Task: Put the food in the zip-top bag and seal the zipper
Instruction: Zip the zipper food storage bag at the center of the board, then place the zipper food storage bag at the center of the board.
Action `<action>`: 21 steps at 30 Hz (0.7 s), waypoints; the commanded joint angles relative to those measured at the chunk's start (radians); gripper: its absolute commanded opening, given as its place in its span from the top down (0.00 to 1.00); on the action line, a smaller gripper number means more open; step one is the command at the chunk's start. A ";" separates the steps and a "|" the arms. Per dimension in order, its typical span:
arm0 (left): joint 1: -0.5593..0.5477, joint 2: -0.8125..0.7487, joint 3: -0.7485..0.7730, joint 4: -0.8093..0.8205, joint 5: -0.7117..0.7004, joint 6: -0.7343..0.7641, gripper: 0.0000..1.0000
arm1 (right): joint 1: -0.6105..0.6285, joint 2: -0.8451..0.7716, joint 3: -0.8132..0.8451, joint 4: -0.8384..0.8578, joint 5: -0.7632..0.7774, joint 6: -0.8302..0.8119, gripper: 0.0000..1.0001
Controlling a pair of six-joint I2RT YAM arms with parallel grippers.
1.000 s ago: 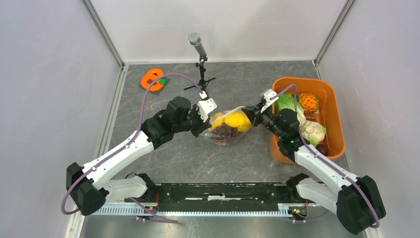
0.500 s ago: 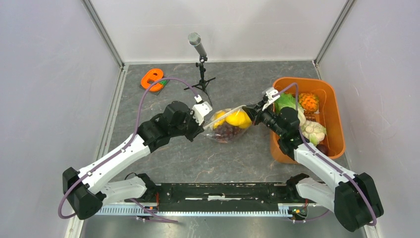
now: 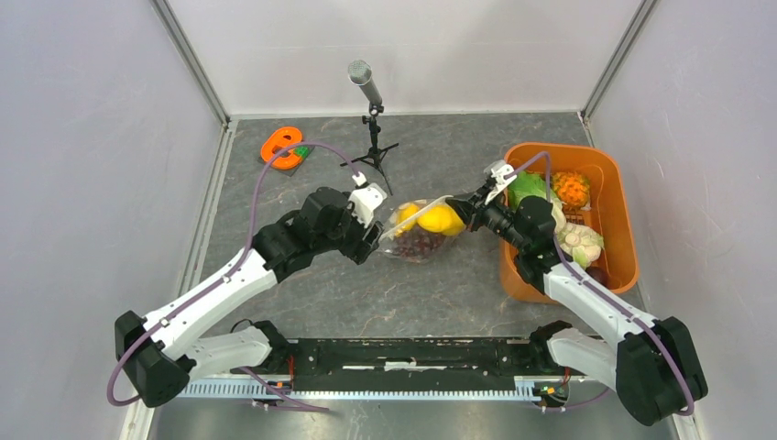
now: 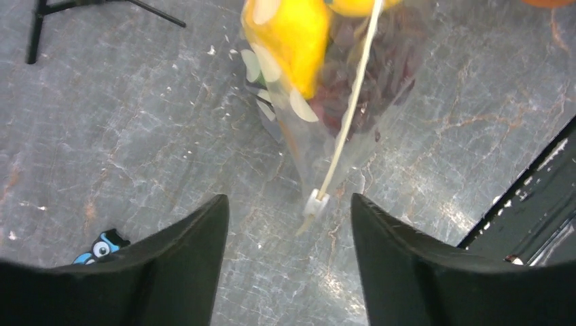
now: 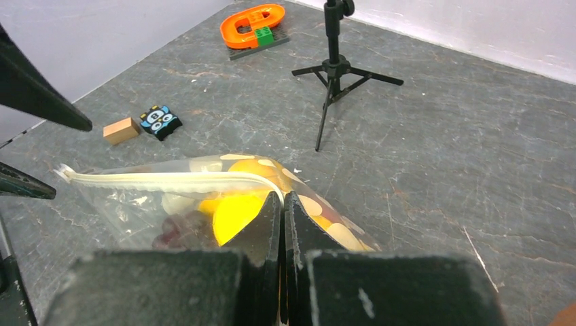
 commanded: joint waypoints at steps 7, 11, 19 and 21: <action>0.039 -0.174 -0.024 0.139 -0.188 -0.160 0.00 | -0.004 0.035 0.212 -0.052 -0.034 -0.040 1.00; 0.061 -0.225 -0.054 0.159 -0.249 -0.214 0.00 | -0.004 0.089 0.293 -0.035 -0.030 -0.013 1.00; 0.081 -0.344 -0.114 0.200 -0.399 -0.288 0.00 | 0.024 0.190 0.439 -0.047 -0.100 0.007 1.00; 0.082 -0.368 -0.124 0.207 -0.430 -0.291 0.00 | 0.072 0.189 0.432 -0.105 -0.134 -0.043 1.00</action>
